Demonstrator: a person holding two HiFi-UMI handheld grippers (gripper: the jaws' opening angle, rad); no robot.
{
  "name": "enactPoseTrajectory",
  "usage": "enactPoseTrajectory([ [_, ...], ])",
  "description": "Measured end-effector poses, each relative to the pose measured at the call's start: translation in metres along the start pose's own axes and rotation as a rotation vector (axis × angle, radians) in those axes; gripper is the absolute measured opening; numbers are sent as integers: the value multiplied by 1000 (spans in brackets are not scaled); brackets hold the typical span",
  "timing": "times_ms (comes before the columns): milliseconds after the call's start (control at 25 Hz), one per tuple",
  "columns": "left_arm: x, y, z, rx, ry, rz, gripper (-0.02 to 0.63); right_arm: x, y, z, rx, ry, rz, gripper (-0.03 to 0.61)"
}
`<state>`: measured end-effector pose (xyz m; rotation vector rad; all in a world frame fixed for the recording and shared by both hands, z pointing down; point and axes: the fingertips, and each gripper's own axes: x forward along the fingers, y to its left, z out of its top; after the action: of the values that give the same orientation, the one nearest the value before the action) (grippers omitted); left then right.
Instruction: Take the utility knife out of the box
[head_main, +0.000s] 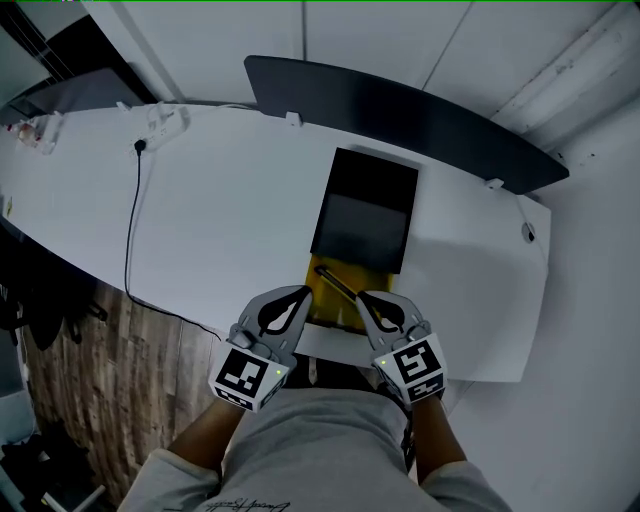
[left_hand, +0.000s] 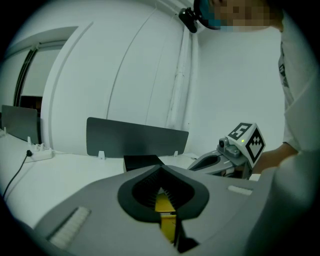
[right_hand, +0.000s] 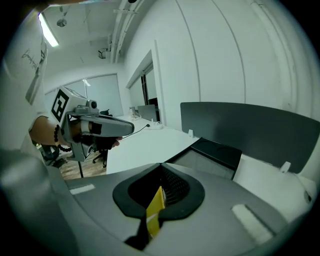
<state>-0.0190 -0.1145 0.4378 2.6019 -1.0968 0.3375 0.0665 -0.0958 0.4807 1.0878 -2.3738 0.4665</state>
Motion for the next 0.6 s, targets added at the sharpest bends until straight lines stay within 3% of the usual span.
enactPoseTrajectory([
  [400, 8, 6, -24, -2, 28, -6, 0, 21, -2, -23, 5, 69, 16, 15],
  [600, 9, 7, -32, -43, 70, -15, 0, 31, -3, -37, -17, 123, 21, 15],
])
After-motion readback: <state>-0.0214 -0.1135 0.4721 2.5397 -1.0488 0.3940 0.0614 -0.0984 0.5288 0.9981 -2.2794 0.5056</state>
